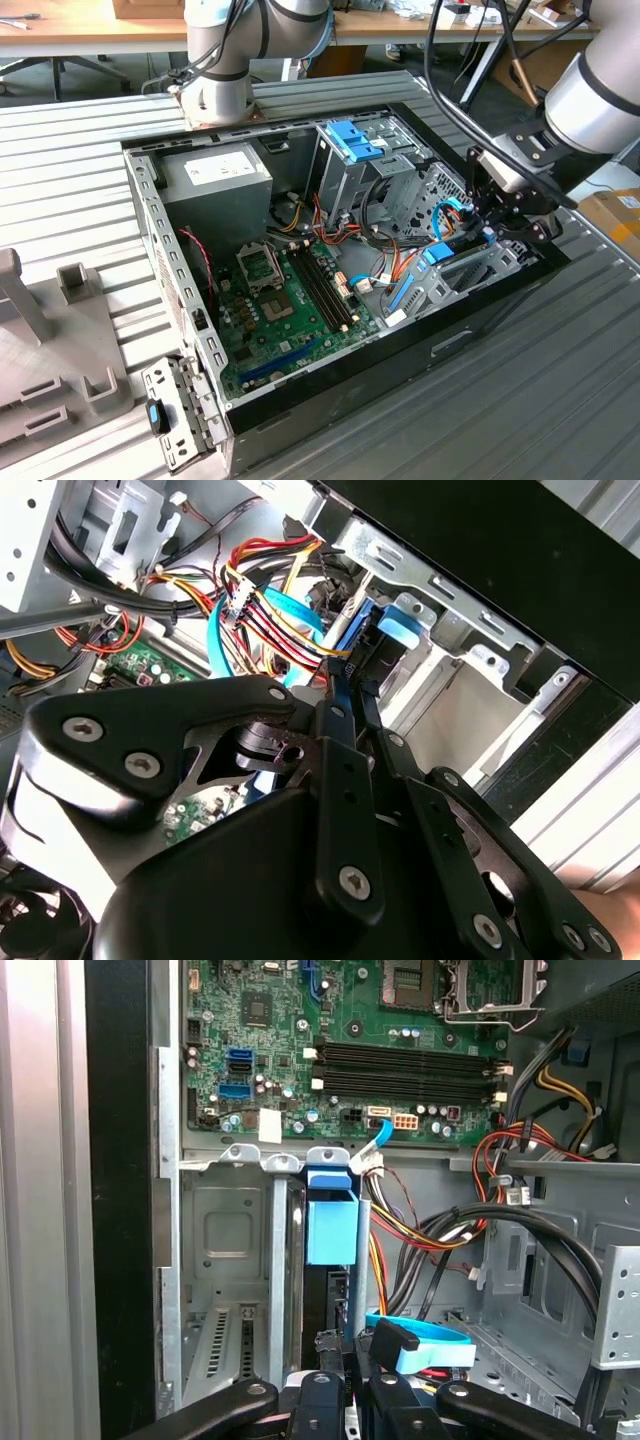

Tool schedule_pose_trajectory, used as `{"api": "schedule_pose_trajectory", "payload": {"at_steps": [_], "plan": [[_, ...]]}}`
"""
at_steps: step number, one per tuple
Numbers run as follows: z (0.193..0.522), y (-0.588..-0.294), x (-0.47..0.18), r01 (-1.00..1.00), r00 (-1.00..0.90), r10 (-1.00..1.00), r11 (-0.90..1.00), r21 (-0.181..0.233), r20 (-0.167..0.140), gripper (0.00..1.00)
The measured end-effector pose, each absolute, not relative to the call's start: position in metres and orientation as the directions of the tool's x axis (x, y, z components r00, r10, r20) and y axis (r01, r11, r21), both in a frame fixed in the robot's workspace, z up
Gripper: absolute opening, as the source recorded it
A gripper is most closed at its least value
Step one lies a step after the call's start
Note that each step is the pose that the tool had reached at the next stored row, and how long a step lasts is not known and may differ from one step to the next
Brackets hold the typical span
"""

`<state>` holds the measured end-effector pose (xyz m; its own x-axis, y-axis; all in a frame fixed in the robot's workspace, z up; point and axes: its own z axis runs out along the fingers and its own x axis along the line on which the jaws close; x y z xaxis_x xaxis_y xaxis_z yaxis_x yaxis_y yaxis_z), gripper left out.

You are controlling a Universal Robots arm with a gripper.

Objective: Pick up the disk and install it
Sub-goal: 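Insert the first disk wire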

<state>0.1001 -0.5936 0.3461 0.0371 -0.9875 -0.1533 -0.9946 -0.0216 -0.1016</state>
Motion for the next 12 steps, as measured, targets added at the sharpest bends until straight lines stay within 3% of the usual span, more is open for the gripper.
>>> {"api": "schedule_pose_trajectory", "payload": {"at_steps": [12], "plan": [[0.3455, -0.5937, 0.0999, -0.995, 0.037, -0.987, -0.022, -0.102, -0.154, 0.16]]}}
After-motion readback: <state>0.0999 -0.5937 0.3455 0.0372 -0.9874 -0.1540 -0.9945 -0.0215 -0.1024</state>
